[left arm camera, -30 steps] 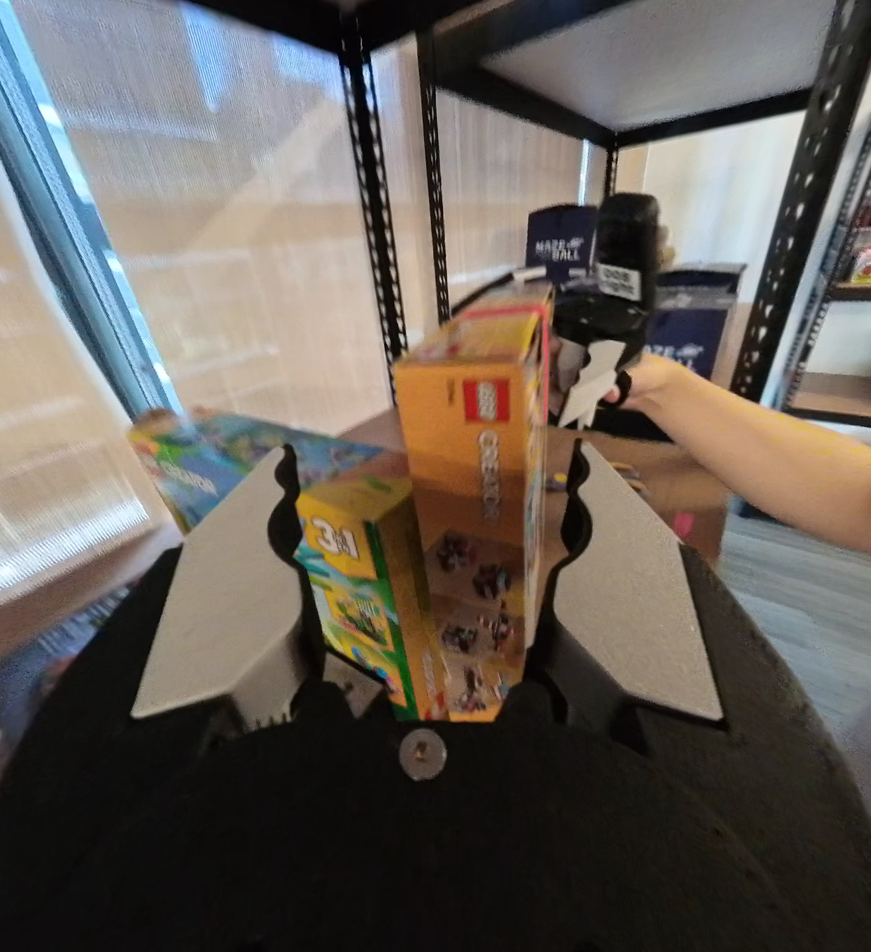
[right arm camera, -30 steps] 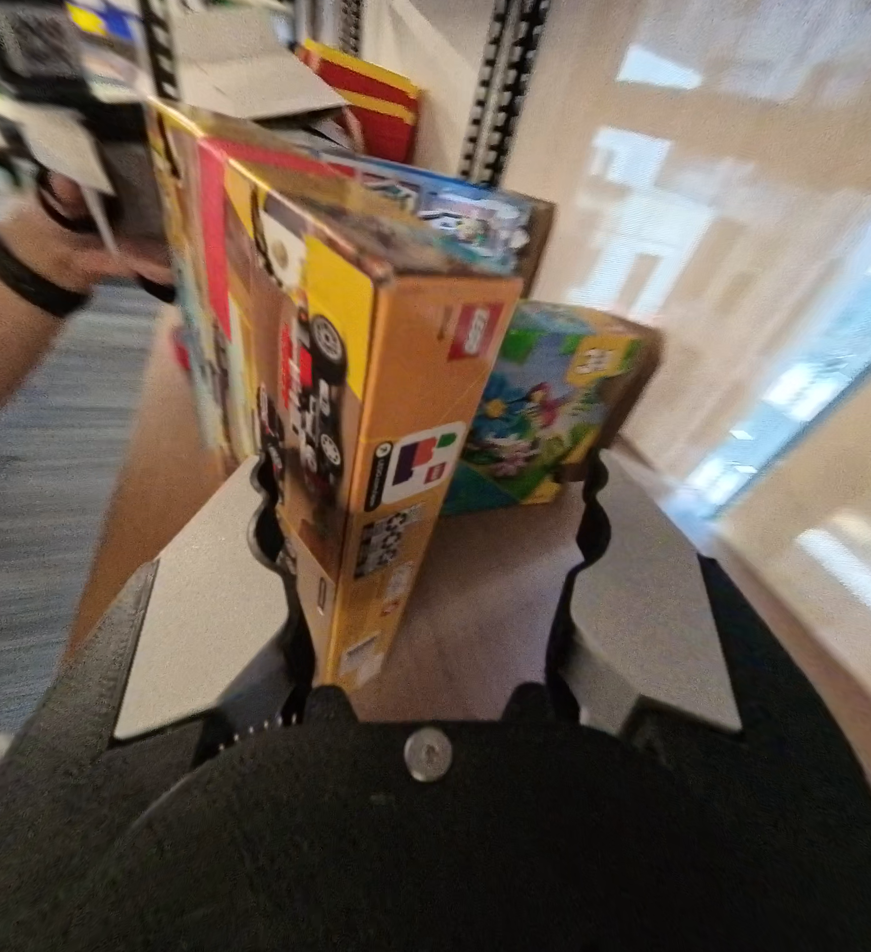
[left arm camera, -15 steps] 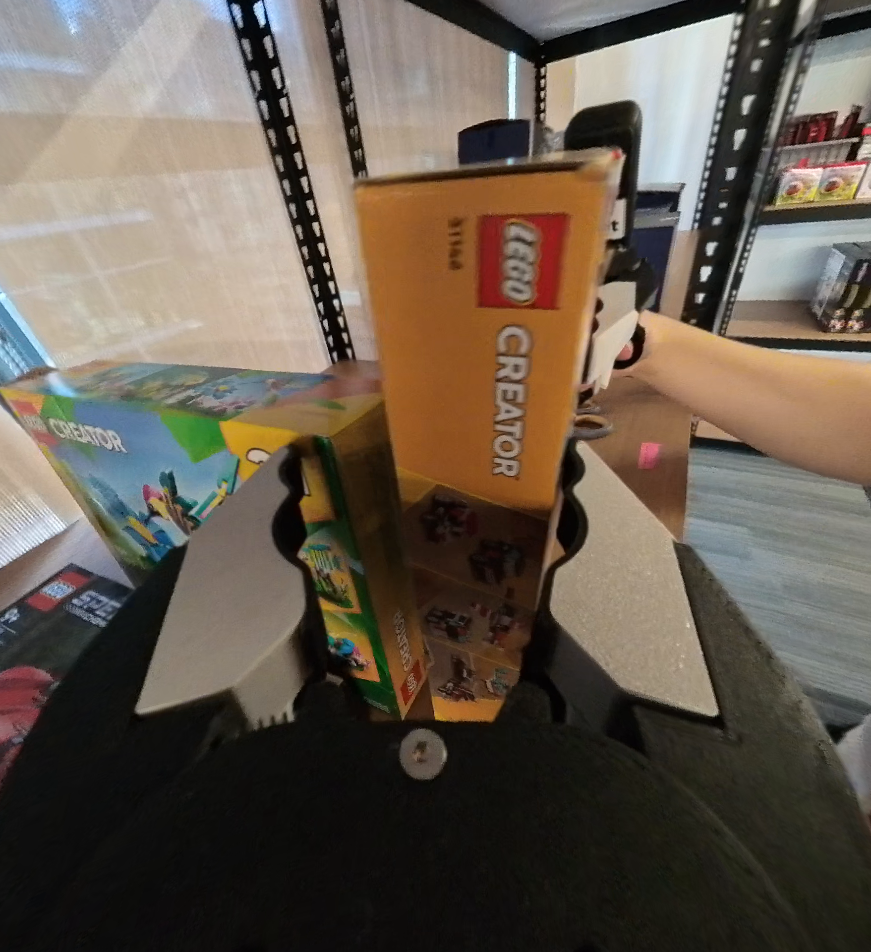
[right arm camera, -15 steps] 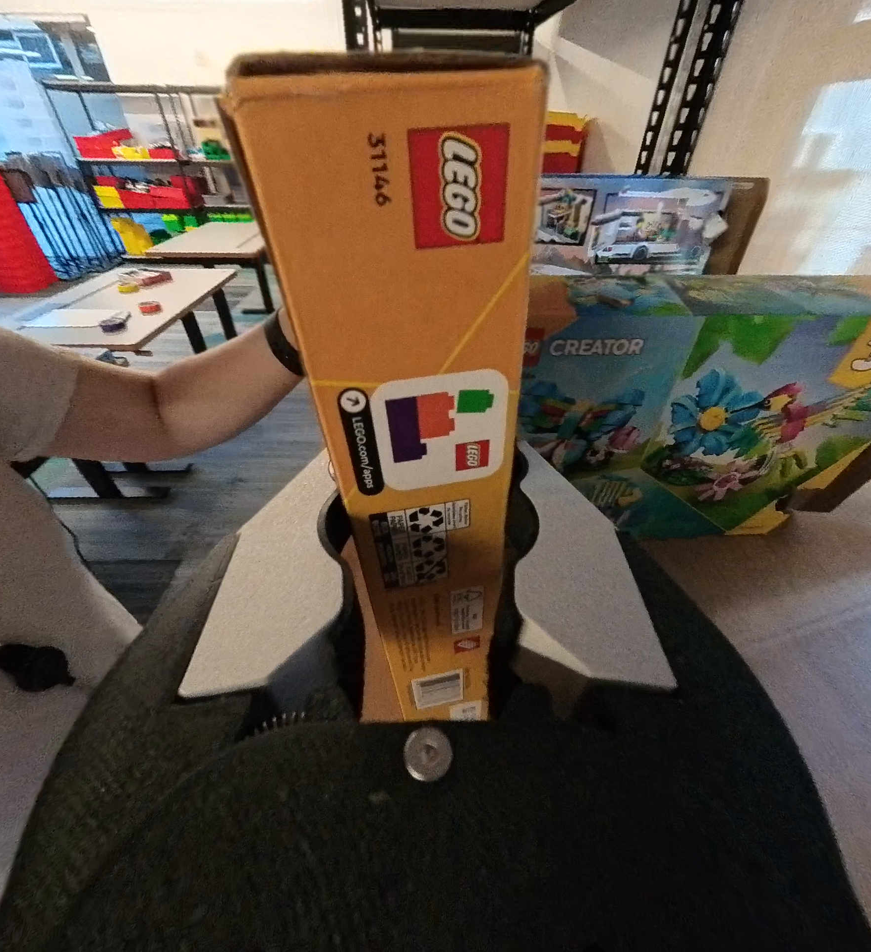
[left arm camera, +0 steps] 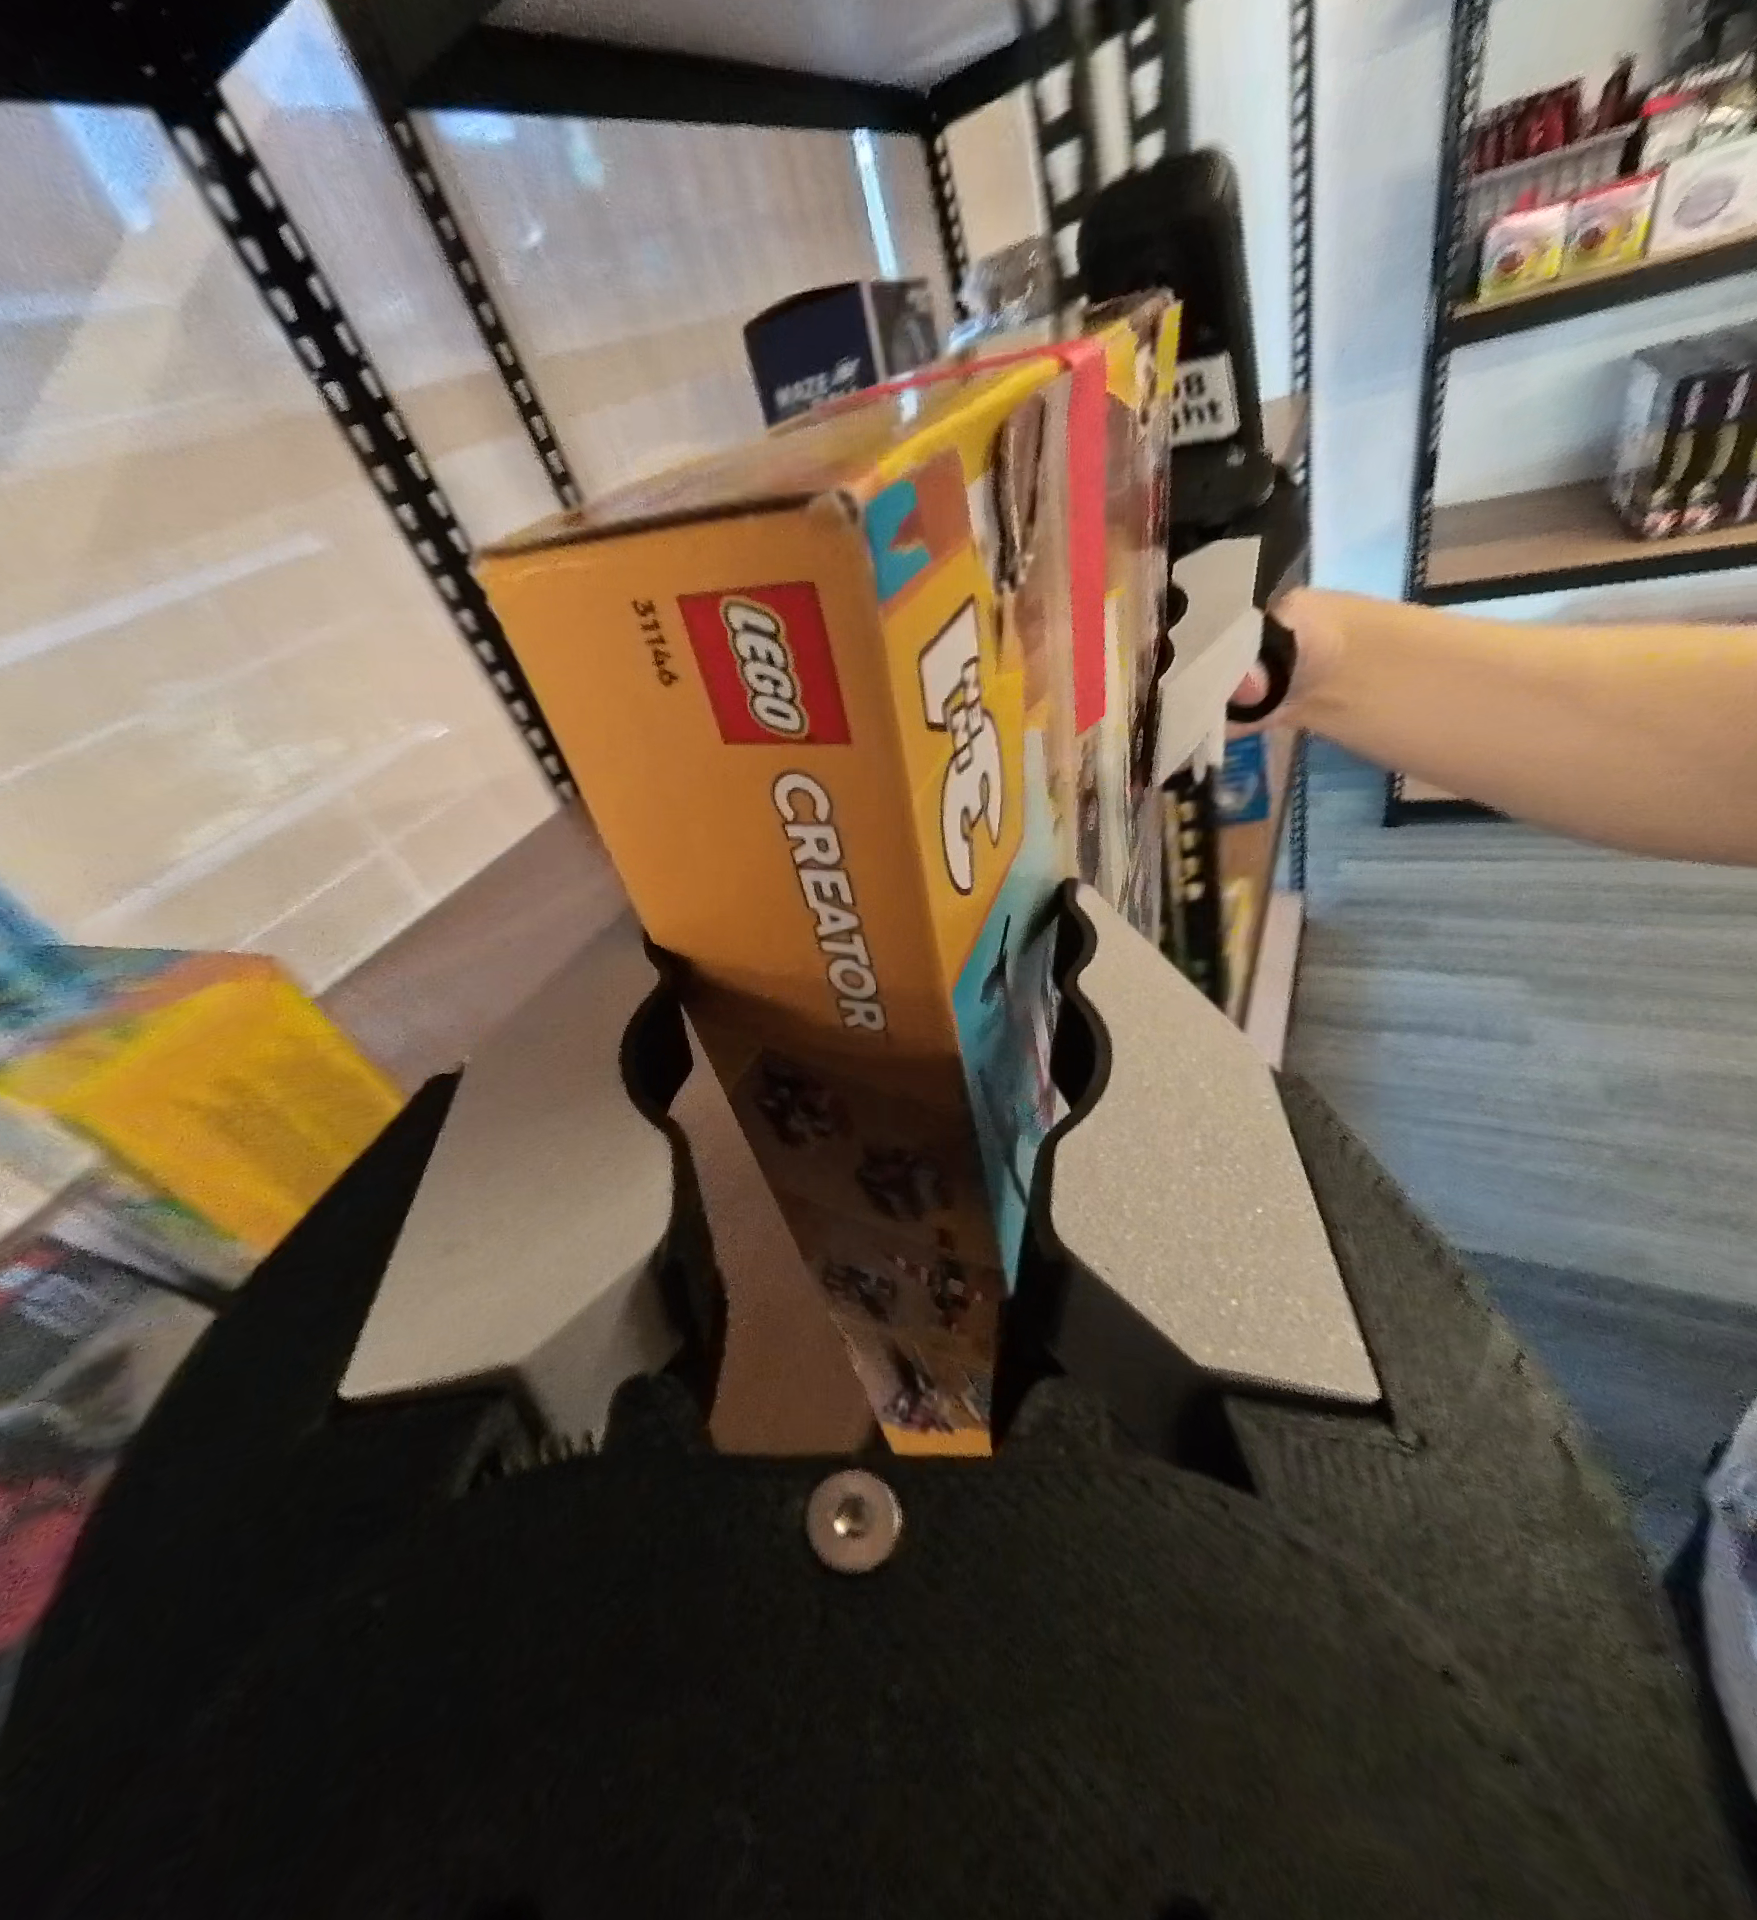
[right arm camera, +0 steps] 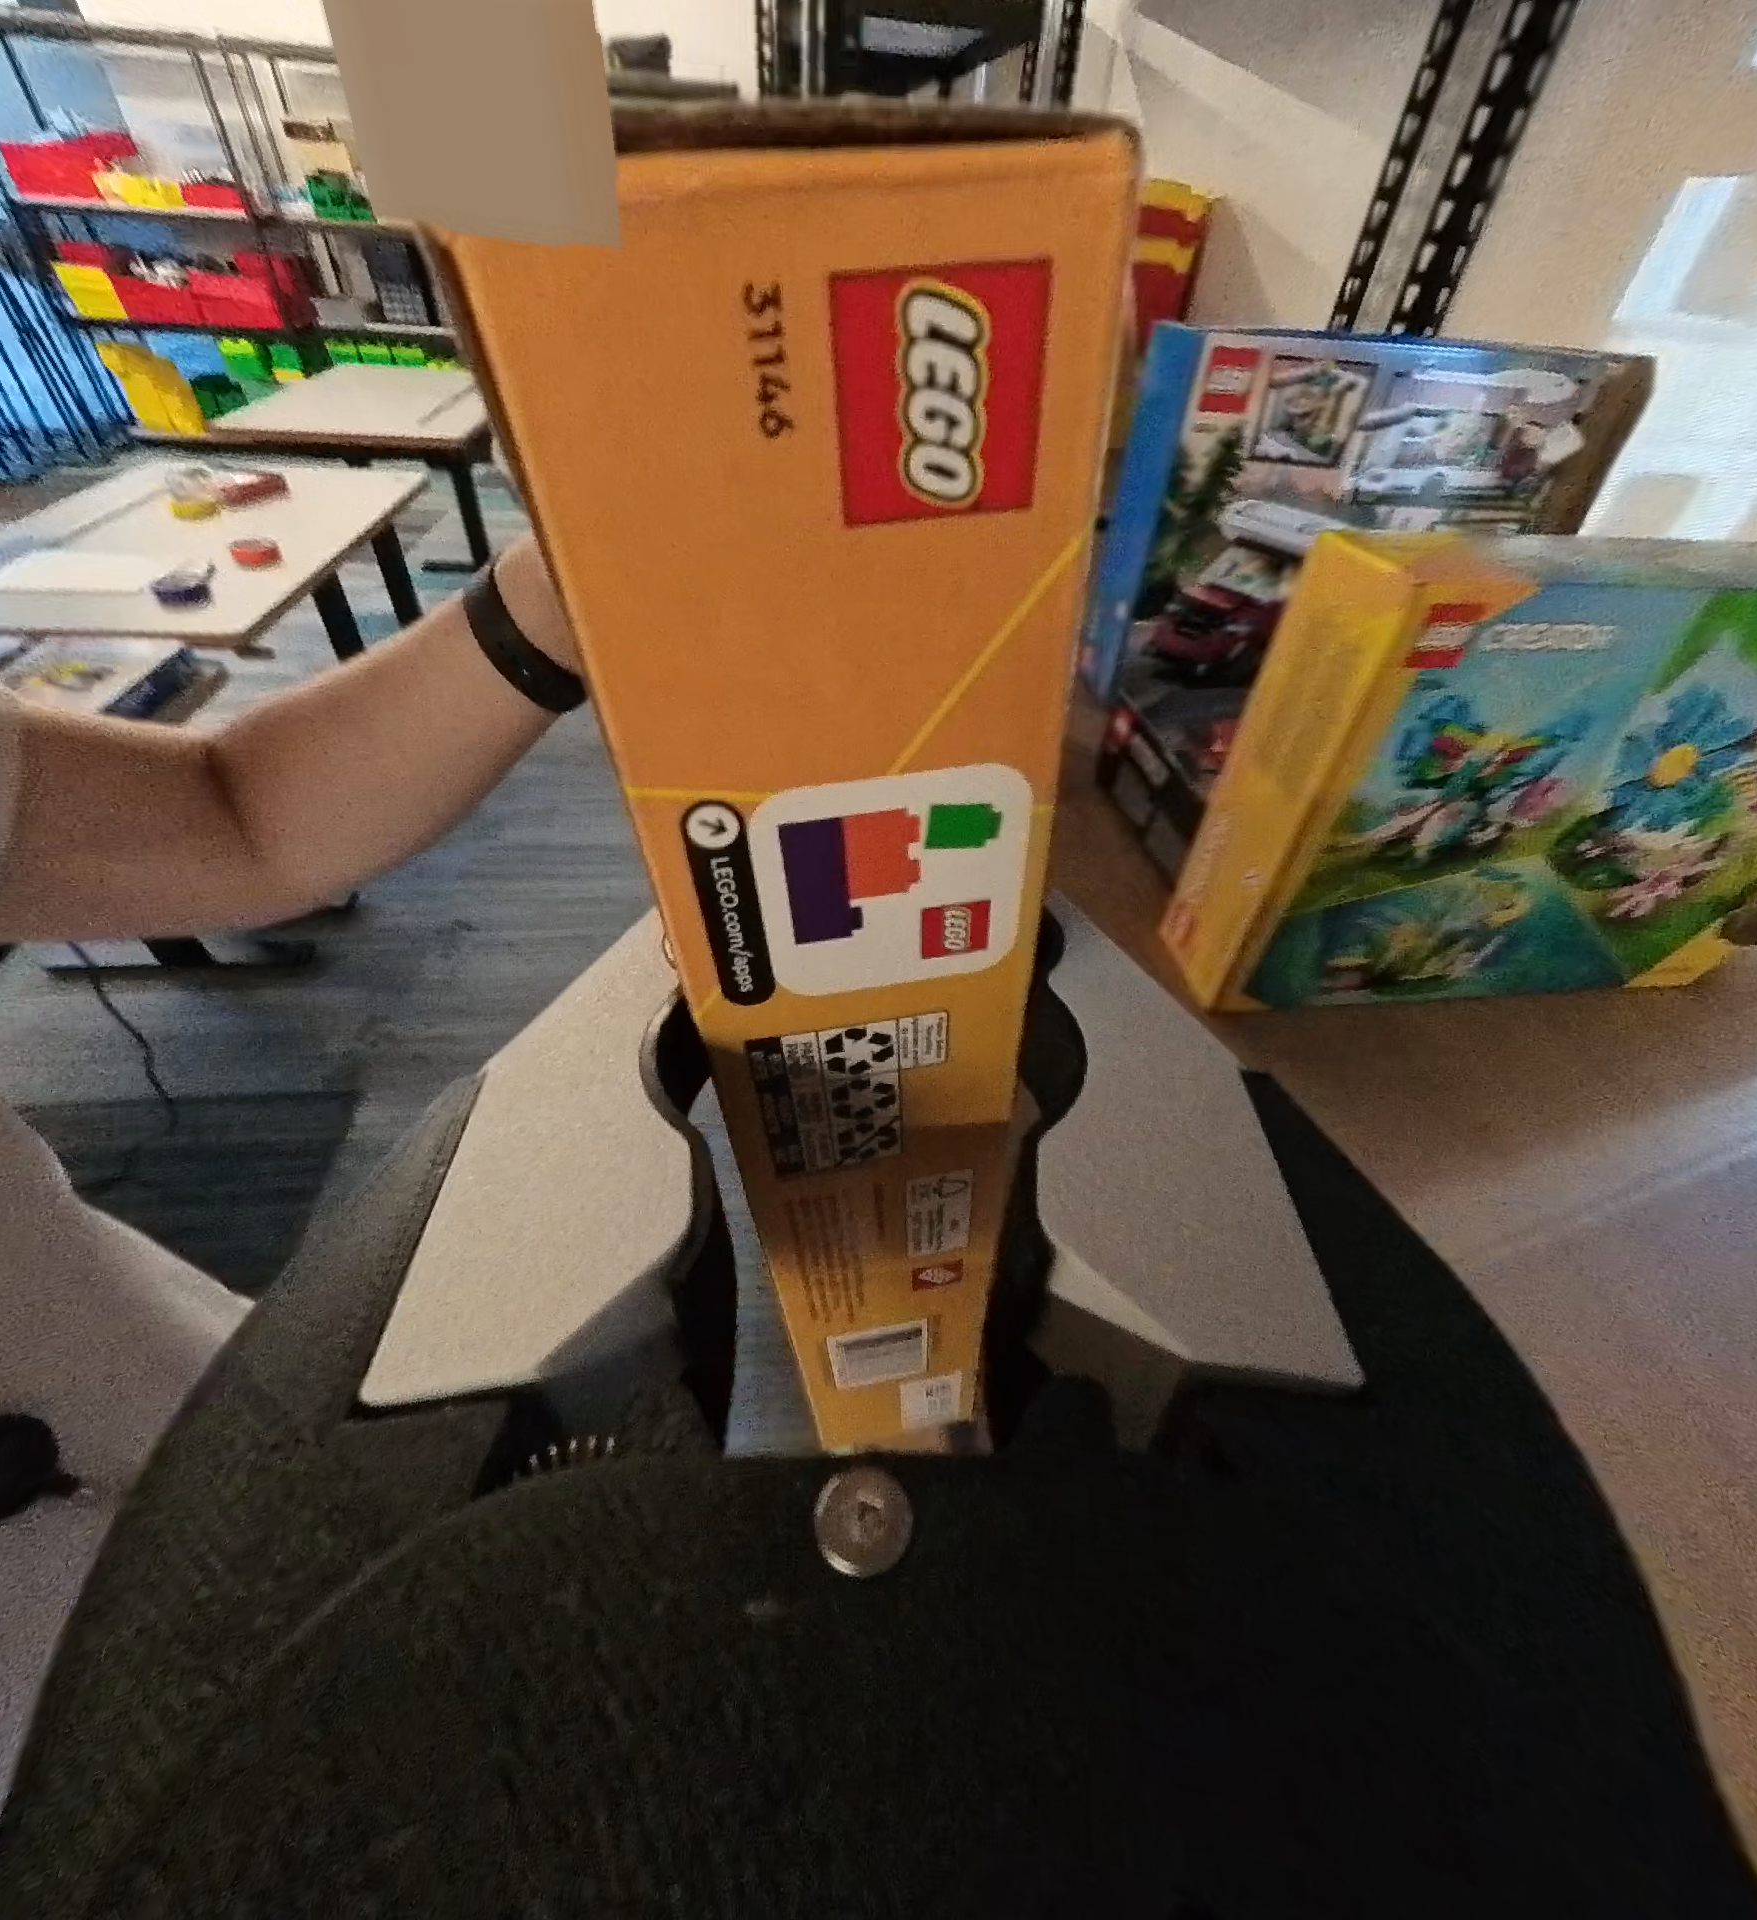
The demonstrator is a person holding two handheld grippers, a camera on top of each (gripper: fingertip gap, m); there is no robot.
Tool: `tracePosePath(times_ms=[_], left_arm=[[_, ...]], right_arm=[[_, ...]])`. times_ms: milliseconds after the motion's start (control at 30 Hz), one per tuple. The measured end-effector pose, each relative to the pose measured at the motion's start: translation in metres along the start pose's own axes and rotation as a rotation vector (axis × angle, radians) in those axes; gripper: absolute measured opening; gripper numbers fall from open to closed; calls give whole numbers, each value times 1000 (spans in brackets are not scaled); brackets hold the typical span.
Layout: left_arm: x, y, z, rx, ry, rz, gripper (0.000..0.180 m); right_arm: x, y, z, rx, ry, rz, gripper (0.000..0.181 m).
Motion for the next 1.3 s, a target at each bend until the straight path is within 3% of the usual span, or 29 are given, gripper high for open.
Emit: tracePosePath(times_ms=[100, 200, 400, 467, 600, 733, 900, 1033, 1133, 1300], left_arm=[[6, 82, 10, 36, 56, -19, 66], [2, 162, -9, 167, 48, -89, 61], [7, 277, -111, 529, -96, -143, 65], [18, 299, -163, 652, -184, -87, 71], [73, 340, -242, 817, -265, 70, 55], [140, 393, -273, 827, -391, 185, 57], [225, 464, -287, 847, -575, 201, 66], [291, 507, -304, 896, -657, 246, 57], [331, 540, -316, 992, -707, 308, 52], [358, 588, -354, 1120, -801, 372, 50]], right_arm=[[24, -64, -39, -82, 33, 26, 60], [36, -119, -117, -195, -53, 92, 60], [45, -178, -255, -428, -114, 51, 57], [35, -184, -297, -505, -209, -2, 57], [13, -175, -386, -568, -411, -181, 54], [6, -146, -452, -606, -500, -378, 54], [10, -69, -450, -650, -296, -604, 53], [27, 8, -428, -674, 12, -807, 54], [37, 57, -427, -643, 152, -964, 53], [48, 139, -441, -459, 170, -1155, 54]])
Point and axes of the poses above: each gripper's, where its closed fingertips meet, x back along the fingers, z out of its top, y = z × x across the jaws, the point moved 3 cm from there along x, back along the fingers, and after that the axes turned 10 degrees about -x, right-handed, at the moved point
